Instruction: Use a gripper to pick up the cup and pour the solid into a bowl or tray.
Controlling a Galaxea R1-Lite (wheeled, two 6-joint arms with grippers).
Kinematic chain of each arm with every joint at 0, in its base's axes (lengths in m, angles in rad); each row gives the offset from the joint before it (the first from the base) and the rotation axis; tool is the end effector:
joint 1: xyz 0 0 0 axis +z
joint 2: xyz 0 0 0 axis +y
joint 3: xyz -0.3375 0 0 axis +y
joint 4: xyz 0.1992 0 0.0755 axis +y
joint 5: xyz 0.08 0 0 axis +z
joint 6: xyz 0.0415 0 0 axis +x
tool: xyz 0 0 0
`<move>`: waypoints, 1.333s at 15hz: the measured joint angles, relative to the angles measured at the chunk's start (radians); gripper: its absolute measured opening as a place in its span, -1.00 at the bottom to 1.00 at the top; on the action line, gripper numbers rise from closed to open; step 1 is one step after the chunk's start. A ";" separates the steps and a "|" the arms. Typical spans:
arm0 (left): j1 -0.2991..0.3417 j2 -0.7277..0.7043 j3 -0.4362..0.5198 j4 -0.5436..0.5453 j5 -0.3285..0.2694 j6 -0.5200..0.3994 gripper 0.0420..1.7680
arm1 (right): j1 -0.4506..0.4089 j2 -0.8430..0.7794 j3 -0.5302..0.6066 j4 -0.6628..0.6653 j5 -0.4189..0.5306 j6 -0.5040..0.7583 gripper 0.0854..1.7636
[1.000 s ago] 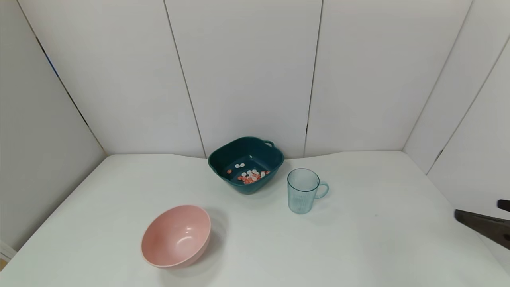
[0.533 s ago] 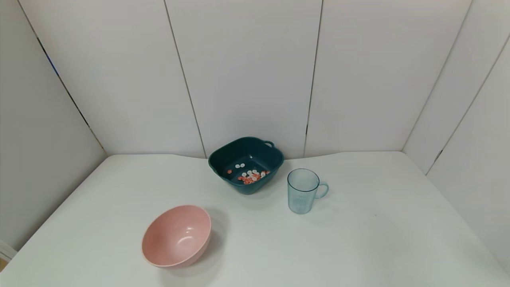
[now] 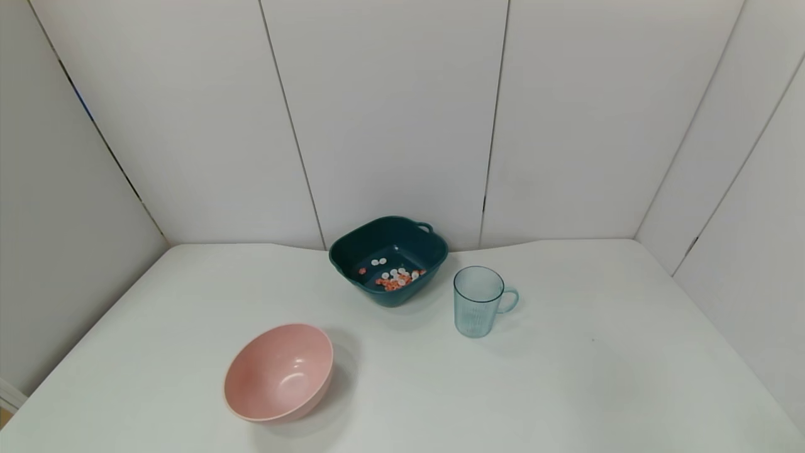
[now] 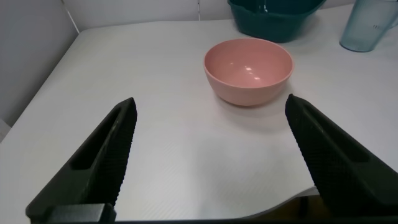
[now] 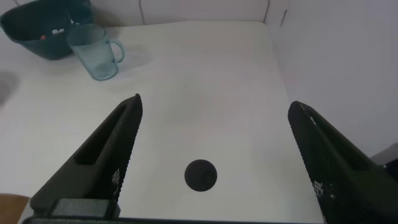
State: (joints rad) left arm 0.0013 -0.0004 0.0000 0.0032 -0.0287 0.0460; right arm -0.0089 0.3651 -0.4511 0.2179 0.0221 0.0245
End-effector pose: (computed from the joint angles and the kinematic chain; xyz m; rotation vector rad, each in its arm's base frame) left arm -0.0168 -0.0012 0.0751 0.0460 0.0022 -0.0275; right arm -0.0028 0.0009 0.1969 0.0265 0.1320 0.0116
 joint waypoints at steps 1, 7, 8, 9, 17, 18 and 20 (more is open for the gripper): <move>0.000 0.000 0.000 0.000 0.000 0.000 0.94 | 0.000 -0.043 0.020 0.000 0.000 -0.001 0.92; 0.000 0.000 0.000 0.000 0.000 0.000 0.94 | 0.002 -0.290 0.176 -0.007 -0.003 -0.027 0.92; 0.000 0.000 0.000 0.000 0.000 0.000 0.94 | 0.003 -0.316 0.211 -0.043 -0.004 -0.026 0.92; 0.000 0.000 0.000 0.000 0.000 0.000 0.94 | 0.004 -0.334 0.252 -0.108 -0.005 -0.024 0.92; 0.000 0.000 0.000 0.000 0.000 0.000 0.94 | 0.004 -0.365 0.449 -0.220 -0.037 -0.008 0.92; 0.000 0.000 0.000 0.000 0.002 0.000 0.94 | 0.004 -0.365 0.450 -0.220 -0.036 -0.007 0.92; 0.000 0.000 0.000 0.000 0.004 0.000 0.94 | 0.004 -0.365 0.451 -0.219 -0.035 -0.007 0.92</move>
State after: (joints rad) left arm 0.0013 -0.0009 0.0000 0.0032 -0.0249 0.0460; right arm -0.0047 0.0000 0.0000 -0.0009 -0.0128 0.0177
